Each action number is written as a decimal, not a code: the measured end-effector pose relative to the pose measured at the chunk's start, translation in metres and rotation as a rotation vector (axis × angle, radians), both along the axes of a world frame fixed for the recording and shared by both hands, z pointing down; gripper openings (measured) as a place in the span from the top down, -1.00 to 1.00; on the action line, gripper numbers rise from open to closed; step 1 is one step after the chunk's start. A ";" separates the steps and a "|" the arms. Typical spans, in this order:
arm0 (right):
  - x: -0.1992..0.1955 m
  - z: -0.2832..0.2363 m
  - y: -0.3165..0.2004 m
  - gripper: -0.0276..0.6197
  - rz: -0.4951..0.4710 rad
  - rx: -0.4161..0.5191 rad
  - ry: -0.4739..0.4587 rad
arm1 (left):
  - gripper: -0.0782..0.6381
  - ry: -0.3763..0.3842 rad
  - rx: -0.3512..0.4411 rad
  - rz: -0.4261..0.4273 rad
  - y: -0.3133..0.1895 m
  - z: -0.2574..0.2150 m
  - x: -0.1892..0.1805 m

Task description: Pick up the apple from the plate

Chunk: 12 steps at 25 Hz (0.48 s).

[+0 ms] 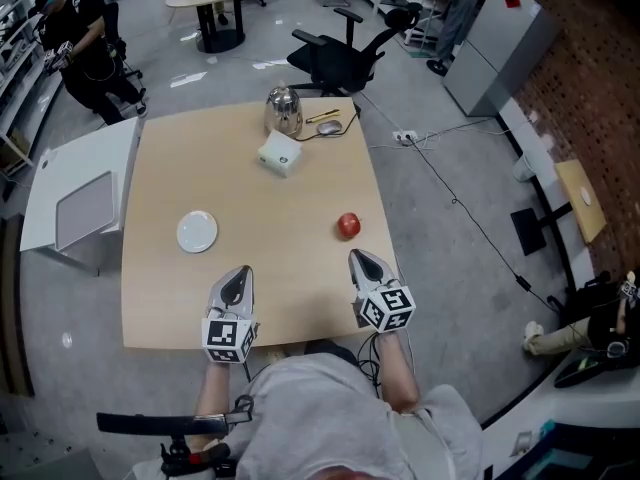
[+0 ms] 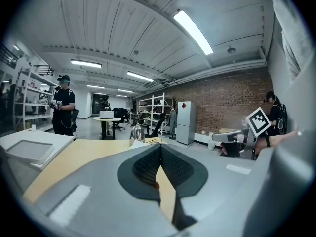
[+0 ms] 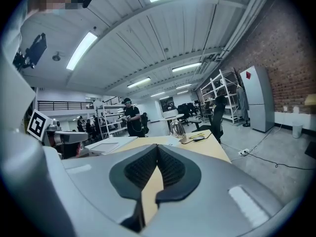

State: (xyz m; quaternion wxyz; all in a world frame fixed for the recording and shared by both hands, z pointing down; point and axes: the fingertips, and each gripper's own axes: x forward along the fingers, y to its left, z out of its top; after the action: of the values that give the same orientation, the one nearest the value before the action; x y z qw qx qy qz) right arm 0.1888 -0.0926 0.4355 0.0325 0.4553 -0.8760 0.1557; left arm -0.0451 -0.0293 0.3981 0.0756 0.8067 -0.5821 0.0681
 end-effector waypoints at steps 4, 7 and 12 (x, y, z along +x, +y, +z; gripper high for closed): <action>-0.007 -0.001 0.010 0.89 -0.010 -0.004 -0.011 | 0.73 0.001 0.000 -0.021 0.008 0.001 -0.009; -0.012 -0.003 0.015 0.89 -0.009 0.000 -0.025 | 0.73 0.003 0.005 -0.029 0.011 0.000 -0.013; -0.018 -0.004 0.020 0.89 -0.016 0.002 -0.032 | 0.73 0.000 0.003 -0.040 0.017 0.001 -0.018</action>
State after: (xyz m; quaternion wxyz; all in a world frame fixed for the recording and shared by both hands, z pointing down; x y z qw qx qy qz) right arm 0.1710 -0.0728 0.4316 0.0191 0.4455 -0.8803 0.1619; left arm -0.0636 -0.0126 0.3990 0.0760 0.7952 -0.5980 0.0658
